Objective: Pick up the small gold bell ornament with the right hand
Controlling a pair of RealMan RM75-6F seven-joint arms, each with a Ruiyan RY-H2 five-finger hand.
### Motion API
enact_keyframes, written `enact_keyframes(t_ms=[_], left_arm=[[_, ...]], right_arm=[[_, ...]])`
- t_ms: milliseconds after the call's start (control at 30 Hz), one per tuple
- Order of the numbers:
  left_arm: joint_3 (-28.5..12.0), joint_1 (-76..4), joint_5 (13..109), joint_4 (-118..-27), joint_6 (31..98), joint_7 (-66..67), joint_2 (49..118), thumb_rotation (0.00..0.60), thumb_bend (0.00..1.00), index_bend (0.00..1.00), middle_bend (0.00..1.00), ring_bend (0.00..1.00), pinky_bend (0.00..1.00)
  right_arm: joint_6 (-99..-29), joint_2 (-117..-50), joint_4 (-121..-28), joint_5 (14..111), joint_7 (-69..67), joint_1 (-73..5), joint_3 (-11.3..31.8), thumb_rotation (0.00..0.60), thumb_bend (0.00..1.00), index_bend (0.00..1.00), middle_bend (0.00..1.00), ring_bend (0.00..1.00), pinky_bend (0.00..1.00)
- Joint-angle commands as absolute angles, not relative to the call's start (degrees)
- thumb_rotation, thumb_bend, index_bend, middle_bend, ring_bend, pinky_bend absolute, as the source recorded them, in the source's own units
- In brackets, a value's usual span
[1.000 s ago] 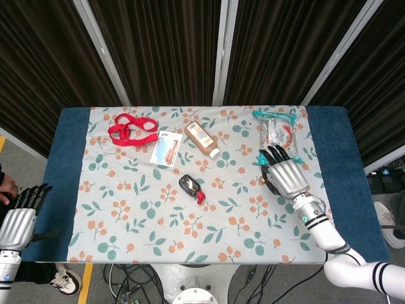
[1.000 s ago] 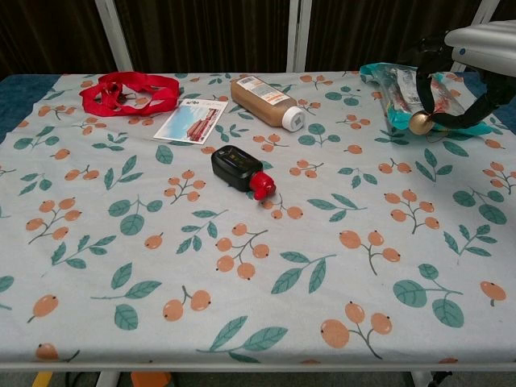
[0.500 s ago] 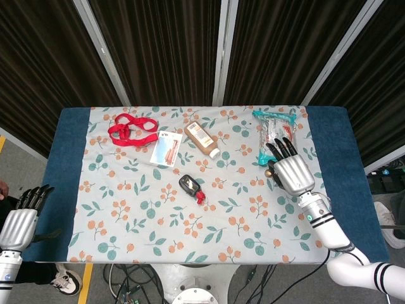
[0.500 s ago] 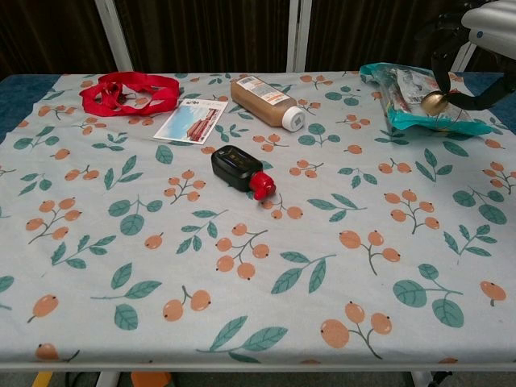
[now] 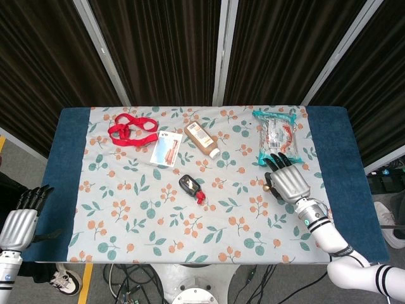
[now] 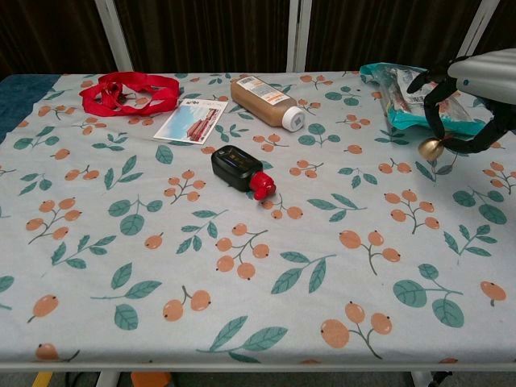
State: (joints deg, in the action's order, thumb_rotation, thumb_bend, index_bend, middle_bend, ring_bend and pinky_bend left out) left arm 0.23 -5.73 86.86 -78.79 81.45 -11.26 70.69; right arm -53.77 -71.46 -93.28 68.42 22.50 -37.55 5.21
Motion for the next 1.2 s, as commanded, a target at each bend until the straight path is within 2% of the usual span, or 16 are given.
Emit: enact_keyframes(t_ms=[33, 500, 733, 900, 1033, 1200], left_arm=[[0.2, -5.7, 86.8, -78.8, 81.5, -11.3, 70.7, 0.600, 0.00, 0.09, 0.03, 0.00, 0.04], [0.3, -5.6, 86.4, -78.2, 81.1, -12.5, 70.7, 0.600, 0.00, 0.09, 0.03, 0.00, 0.04], [0.3, -5.4, 86.5, -77.8, 81.3, -13.0, 70.6, 0.600, 0.00, 0.09, 0.03, 0.00, 0.04], [0.1, -5.4, 86.3, -77.5, 81.2, -13.7, 70.8, 0.600, 0.00, 0.09, 0.03, 0.00, 0.04], [0.1, -5.4, 86.4, -77.5, 81.3, -13.9, 70.8, 0.600, 0.00, 0.09, 0.03, 0.00, 0.04], [0.1, -5.4, 86.4, -77.7, 81.4, -13.9, 70.6, 0.600, 0.00, 0.09, 0.03, 0.00, 0.04]], right_arm=[[-50.3, -70.9, -94.4, 64.0, 26.2, -39.2, 4.3, 0.600, 0.34, 0.74, 0.15, 0.00, 0.00], [-48.2, -73.7, -94.0, 52.8, 36.6, -43.5, 2.8, 0.600, 0.34, 0.74, 0.15, 0.00, 0.00], [-49.1, -74.4, -94.1, 50.8, 38.1, -44.4, 2.0, 0.600, 0.33, 0.74, 0.15, 0.00, 0.00], [-49.4, -74.7, -94.0, 50.1, 38.3, -44.8, 1.4, 0.600, 0.29, 0.72, 0.15, 0.00, 0.00], [-49.9, -74.6, -94.2, 50.5, 37.8, -44.8, 1.2, 0.600, 0.24, 0.63, 0.14, 0.00, 0.00], [-49.9, -73.4, -95.1, 50.5, 36.9, -44.9, 1.2, 0.600, 0.19, 0.40, 0.11, 0.00, 0.00]])
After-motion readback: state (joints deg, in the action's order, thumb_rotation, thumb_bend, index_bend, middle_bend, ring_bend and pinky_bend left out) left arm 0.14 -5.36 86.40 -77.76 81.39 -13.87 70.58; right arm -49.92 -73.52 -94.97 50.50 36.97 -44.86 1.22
